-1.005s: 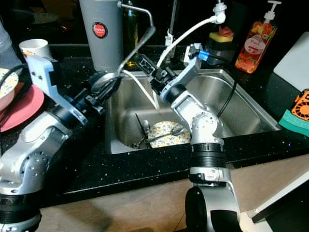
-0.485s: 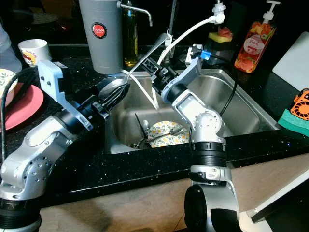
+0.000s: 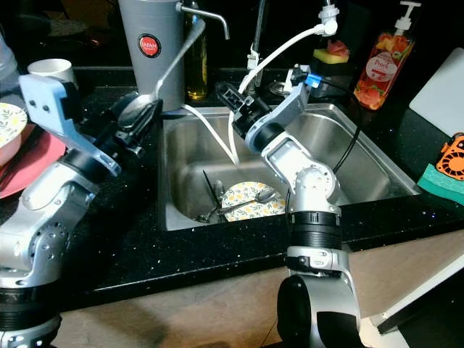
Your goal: Kitchen organization
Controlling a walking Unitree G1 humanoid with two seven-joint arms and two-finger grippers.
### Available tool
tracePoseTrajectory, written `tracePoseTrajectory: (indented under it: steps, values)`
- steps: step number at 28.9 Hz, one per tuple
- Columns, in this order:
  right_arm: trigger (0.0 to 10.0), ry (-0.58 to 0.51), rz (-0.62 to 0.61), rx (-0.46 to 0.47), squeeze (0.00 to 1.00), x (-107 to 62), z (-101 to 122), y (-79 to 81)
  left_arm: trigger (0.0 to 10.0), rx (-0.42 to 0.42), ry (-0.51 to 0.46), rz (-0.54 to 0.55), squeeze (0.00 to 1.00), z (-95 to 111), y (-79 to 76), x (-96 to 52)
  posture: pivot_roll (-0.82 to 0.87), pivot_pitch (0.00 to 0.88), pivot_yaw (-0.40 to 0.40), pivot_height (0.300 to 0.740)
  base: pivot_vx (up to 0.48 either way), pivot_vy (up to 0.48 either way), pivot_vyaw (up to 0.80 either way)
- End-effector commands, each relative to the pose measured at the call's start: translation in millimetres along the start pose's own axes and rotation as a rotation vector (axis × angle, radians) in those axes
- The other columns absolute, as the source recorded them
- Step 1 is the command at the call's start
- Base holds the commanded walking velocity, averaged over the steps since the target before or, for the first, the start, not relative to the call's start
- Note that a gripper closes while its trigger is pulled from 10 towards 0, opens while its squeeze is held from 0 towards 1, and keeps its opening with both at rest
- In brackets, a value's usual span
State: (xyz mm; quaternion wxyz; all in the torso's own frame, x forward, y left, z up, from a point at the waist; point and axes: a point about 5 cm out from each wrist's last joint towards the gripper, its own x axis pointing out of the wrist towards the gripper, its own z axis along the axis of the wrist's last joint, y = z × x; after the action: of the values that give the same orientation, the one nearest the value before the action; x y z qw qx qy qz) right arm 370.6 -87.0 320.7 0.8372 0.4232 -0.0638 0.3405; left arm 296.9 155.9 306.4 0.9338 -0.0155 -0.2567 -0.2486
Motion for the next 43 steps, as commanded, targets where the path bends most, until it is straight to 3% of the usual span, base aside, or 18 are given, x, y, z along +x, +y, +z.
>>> tracePoseTrajectory:
  steps: [1,2,3,4,9,10,27,28,29,30,43]
  values:
    - [10.0,-0.020,0.014,0.008,0.00,0.6,6,3.8,0.0,-0.013,0.006,-0.022,0.00,-3,-4.1,0.7,-0.04,0.082,-0.074,0.740,0.000,0.000,0.00]
    - [10.0,-0.018,0.023,0.010,0.45,0.7,5,5.2,0.0,-0.015,0.010,-0.029,0.00,-4,-5.5,0.7,-0.04,0.082,-0.074,0.740,0.000,0.000,0.00]
    - [10.0,-0.018,0.023,0.010,0.45,0.7,5,5.2,0.0,-0.015,0.010,-0.029,0.00,-4,-5.5,0.7,-0.04,0.082,-0.074,0.740,0.000,0.000,0.00]
    - [10.0,-0.015,0.053,0.027,1.00,0.7,5,9.3,0.0,-0.021,0.018,-0.045,0.00,-6,-8.3,0.8,-0.04,0.087,-0.075,0.740,0.000,0.000,0.00]
    - [10.0,-0.007,0.086,0.018,1.00,0.7,5,14.9,0.0,-0.022,0.026,-0.058,0.00,-9,-10.9,0.5,-0.04,0.087,-0.075,0.740,0.000,0.000,0.00]
    - [10.0,0.005,0.109,0.002,0.00,1.2,3,18.7,0.0,-0.028,0.030,-0.065,0.00,-10,-12.2,0.7,-0.04,0.089,-0.074,0.740,0.000,0.000,0.00]
    - [10.0,0.056,0.161,-0.005,0.00,0.8,-4,24.7,0.0,-0.056,0.080,-0.161,0.00,-20,-29.0,0.5,-0.04,0.097,-0.074,0.740,0.000,0.000,0.00]
    - [9.6,0.054,0.154,-0.006,0.00,0.8,-4,23.7,0.0,-0.055,0.080,-0.163,0.00,-20,-29.0,0.7,-0.04,0.097,-0.074,0.740,0.000,0.000,0.00]
    - [4.0,0.050,0.144,-0.003,0.00,0.9,-4,22.2,0.0,-0.050,0.082,-0.163,0.00,-20,-28.4,0.9,-0.04,0.098,-0.075,0.740,0.000,0.000,0.00]
    - [0.0,0.040,0.134,0.009,0.00,0.6,-3,20.0,0.0,-0.045,0.082,-0.157,0.00,-19,-26.5,1.3,-0.04,0.098,-0.076,0.740,0.000,0.000,0.00]
    - [0.0,0.001,0.117,0.016,0.00,0.2,1,16.3,0.0,-0.036,0.085,-0.152,0.00,-18,-23.4,1.1,-0.04,0.100,-0.075,0.740,0.000,0.000,0.00]
